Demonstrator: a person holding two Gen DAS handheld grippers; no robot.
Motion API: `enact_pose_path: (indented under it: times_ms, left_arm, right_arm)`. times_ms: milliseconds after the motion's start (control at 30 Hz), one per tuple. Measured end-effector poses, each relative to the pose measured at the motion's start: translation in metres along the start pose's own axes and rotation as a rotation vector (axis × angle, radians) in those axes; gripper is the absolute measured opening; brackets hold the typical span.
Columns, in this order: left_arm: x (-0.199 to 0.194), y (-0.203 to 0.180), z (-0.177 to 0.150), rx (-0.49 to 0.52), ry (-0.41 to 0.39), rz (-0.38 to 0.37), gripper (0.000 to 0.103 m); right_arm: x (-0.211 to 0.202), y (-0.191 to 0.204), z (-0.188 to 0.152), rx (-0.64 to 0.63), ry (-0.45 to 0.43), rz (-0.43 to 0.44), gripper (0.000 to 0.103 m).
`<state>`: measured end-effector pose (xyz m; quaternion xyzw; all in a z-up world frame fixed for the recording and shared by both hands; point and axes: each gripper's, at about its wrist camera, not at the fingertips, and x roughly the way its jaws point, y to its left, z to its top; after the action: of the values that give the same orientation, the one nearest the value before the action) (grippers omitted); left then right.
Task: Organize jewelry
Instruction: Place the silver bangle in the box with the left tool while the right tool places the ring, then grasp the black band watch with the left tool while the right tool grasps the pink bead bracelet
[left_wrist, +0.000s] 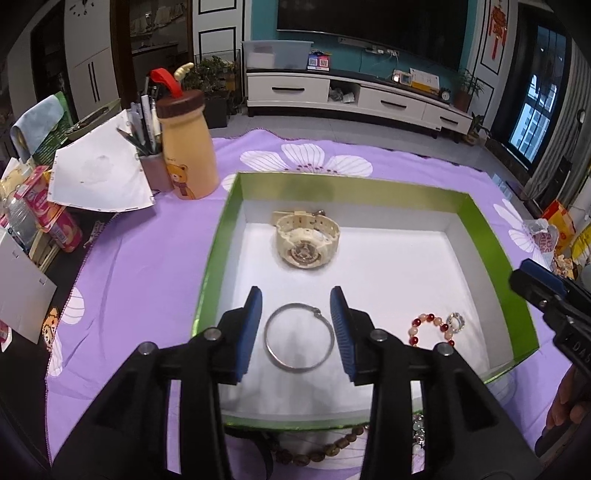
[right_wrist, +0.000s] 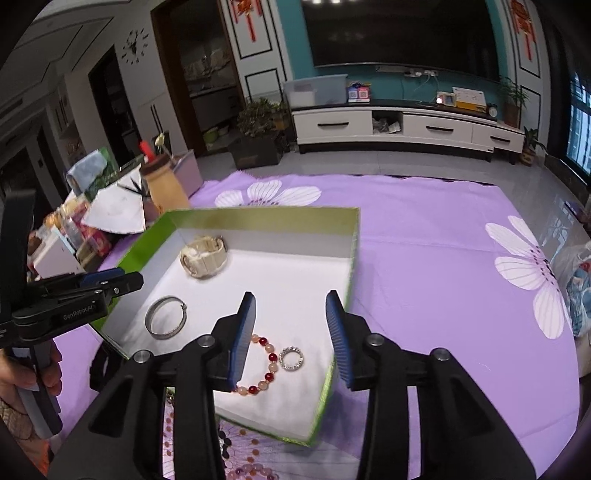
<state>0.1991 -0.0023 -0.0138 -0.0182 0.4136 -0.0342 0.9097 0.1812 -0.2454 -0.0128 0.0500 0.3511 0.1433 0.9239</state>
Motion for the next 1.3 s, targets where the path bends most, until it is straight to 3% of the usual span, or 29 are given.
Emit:
enact_pose_path:
  times_ms: [267,667,1300]
  left_arm:
    - [-0.029,0.019,-0.005,-0.037,-0.035,-0.001,0.048]
    - [-0.068,0.043,-0.034,-0.097,-0.044,0.012,0.051]
    - [-0.080,0.056,-0.111,-0.080,0.023,0.017,0.052]
  right_arm:
    - [-0.030,-0.011,-0.016,0.020,-0.003,-0.005,0.040]
    - [-0.057,-0.004,-0.043,0.022,0.024,0.012,0.040]
    - [-0.056,0.013,-0.109,0.011,0.189,0.010,0.040]
